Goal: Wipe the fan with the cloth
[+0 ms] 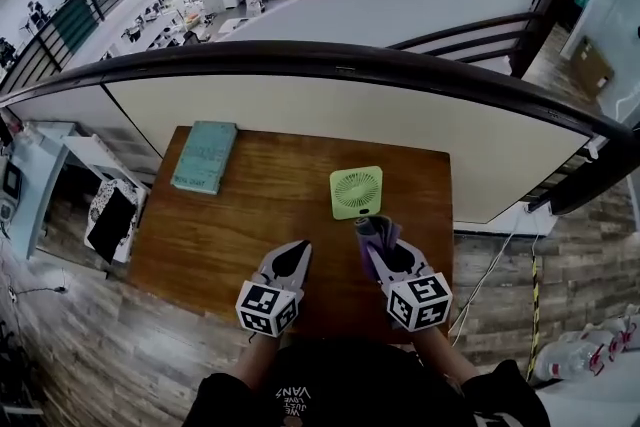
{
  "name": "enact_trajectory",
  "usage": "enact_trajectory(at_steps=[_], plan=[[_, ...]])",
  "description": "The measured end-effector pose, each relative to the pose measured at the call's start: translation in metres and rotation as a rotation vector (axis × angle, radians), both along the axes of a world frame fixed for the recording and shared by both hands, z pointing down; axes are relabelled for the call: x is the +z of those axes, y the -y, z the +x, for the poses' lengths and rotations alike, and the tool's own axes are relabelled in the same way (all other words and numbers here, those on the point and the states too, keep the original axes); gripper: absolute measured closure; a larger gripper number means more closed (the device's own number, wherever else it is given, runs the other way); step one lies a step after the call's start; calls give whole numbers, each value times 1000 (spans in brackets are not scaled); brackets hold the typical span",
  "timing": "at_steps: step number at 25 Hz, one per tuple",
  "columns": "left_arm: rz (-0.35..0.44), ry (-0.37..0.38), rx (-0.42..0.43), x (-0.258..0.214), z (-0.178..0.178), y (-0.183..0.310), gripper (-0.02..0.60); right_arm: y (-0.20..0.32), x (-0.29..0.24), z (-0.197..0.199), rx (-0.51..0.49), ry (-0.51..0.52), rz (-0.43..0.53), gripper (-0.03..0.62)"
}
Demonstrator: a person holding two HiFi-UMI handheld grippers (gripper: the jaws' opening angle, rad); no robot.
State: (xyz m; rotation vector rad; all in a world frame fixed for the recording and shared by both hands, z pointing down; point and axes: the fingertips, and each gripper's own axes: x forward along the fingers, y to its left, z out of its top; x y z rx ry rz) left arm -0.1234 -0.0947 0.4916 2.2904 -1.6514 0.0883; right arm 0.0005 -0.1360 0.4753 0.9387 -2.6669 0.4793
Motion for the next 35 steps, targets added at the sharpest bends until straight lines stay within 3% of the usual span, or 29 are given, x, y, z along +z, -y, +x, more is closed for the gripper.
enact_trajectory(at_steps=[9,35], plan=[[27,-20,-38,-6,6,-18,571,-14,-6,13,-8,20,24,477],[23,4,-37,-4,17,-31,571,-24,-1,24,-18,-15,67,477]])
